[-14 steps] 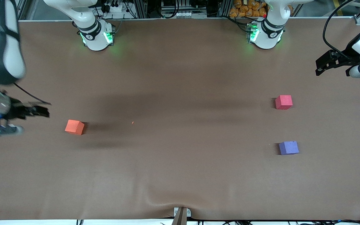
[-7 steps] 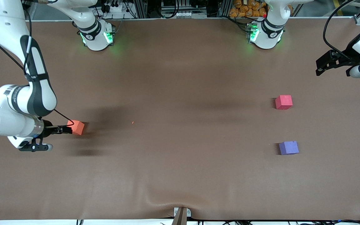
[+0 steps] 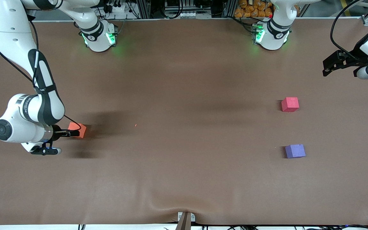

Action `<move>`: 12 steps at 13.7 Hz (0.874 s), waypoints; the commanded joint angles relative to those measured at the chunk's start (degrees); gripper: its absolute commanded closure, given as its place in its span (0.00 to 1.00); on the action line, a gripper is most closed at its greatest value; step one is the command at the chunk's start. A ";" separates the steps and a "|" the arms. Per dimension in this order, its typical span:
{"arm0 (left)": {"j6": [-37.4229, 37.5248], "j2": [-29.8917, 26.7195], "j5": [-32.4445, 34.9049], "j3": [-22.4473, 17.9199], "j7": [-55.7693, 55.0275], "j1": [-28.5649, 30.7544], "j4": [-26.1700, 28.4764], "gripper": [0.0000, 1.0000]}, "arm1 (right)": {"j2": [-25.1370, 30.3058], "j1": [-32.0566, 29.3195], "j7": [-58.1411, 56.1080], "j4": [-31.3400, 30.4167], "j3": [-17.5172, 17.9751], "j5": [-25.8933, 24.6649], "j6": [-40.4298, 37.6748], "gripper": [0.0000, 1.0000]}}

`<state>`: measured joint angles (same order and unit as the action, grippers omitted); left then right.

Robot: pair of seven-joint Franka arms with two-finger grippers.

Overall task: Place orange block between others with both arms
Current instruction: 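Reach the right gripper down to the orange cube and grasp it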

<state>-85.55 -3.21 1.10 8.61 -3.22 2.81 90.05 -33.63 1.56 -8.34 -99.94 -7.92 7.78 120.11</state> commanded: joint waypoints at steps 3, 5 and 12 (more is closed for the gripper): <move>1.35 -0.30 -0.75 0.18 1.64 0.62 -1.02 0.00 | -0.38 -0.69 1.04 -1.40 0.45 1.19 0.65 0.00; 1.35 -0.30 -0.75 0.18 1.64 0.62 -0.93 0.00 | -0.91 -0.69 1.04 -2.45 0.45 2.94 0.65 0.00; 1.79 -0.30 -0.75 0.18 1.64 0.62 -0.93 0.00 | -0.39 -0.16 0.86 -1.67 0.45 2.86 0.83 0.51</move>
<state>-85.12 -3.22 1.10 8.61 -3.22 2.81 89.96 -34.98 1.56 -7.54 -101.78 -7.89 9.86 120.52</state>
